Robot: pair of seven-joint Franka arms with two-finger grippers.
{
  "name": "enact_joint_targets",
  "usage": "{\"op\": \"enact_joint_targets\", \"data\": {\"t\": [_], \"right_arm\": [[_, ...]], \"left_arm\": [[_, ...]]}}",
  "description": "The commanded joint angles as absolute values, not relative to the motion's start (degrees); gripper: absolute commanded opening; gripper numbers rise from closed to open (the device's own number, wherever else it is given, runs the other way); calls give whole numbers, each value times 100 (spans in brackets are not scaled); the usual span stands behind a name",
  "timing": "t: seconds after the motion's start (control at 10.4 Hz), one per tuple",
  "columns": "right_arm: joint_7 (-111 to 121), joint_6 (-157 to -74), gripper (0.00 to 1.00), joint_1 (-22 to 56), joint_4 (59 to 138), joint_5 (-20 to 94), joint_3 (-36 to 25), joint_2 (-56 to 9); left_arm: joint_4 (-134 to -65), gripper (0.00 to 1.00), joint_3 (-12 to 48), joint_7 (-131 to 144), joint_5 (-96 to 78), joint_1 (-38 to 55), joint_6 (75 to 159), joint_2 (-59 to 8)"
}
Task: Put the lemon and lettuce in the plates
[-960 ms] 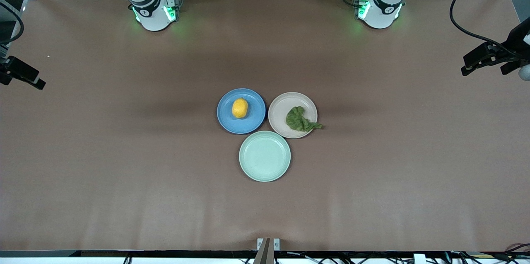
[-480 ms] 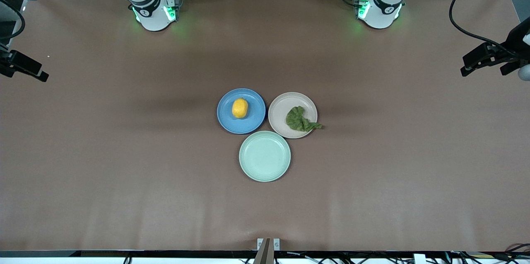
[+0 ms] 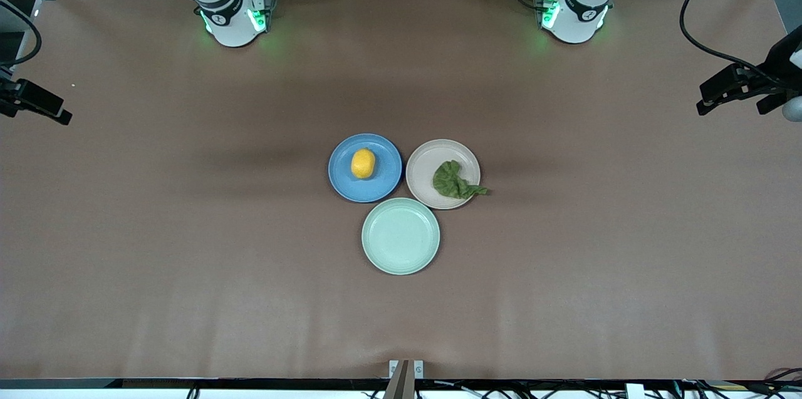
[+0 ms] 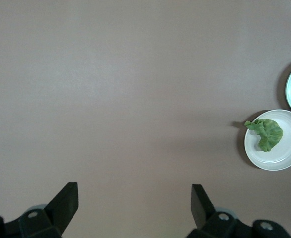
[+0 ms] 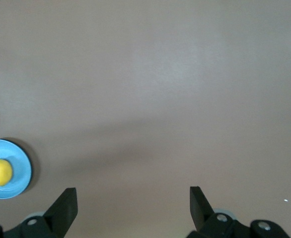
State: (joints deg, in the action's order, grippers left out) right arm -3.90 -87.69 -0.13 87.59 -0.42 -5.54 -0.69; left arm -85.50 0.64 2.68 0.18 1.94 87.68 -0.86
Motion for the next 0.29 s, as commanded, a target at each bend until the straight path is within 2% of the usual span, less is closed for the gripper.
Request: {"op": "enact_joint_targets", "data": {"t": [0.0,0.19], "right_arm": [[-378,-8648,100,-26,8631,-158,-501,-132],[-387,-8648,100,-35,8622,-158,-492,-158]], "left_arm": [[-8499,100,26,114,-114,211,8780,-88],[-8499,100,26,114,-114,202,8789,-88]]}}
